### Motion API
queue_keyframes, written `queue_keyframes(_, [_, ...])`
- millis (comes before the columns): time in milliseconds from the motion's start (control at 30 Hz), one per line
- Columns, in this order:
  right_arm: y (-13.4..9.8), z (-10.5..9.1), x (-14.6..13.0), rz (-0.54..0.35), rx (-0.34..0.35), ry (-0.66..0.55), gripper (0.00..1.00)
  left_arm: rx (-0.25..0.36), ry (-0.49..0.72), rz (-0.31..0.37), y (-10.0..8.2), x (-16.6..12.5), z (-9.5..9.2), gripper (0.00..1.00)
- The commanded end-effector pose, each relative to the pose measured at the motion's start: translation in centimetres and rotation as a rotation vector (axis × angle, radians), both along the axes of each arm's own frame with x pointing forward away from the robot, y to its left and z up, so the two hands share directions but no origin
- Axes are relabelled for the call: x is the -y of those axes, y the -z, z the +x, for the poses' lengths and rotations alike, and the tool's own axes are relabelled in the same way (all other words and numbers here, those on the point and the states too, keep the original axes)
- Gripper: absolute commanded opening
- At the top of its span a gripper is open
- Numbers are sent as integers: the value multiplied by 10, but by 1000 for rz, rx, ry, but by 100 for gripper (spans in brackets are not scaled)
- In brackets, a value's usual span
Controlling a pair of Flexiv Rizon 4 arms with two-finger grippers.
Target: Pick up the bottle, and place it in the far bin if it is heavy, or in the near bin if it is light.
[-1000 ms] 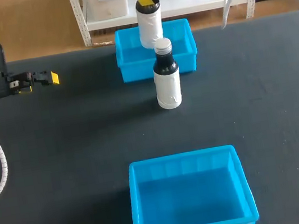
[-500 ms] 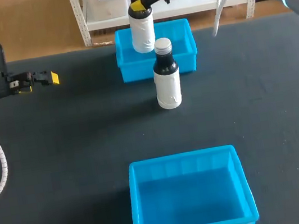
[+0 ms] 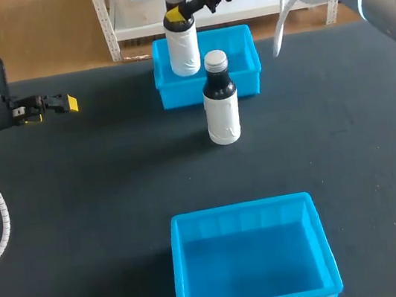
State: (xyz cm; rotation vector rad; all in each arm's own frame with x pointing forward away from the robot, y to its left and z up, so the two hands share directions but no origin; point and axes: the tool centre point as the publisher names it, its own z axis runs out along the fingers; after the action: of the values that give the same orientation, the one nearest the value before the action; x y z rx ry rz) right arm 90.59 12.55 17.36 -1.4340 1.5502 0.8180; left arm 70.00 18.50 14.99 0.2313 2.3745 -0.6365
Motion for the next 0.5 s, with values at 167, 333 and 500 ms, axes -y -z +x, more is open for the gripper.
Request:
queue_keyframes(167, [7, 13, -8, -1, -132, -237, 0, 0, 0, 0, 0, 0, 0, 100])
queue_keyframes(333, [13, 13, -11, -1, -146, -243, 0, 0, 0, 0, 0, 0, 0, 100])
queue_keyframes(500, [17, 14, -13, 3, -156, -247, 0, 0, 0, 0, 0, 0, 0, 100])
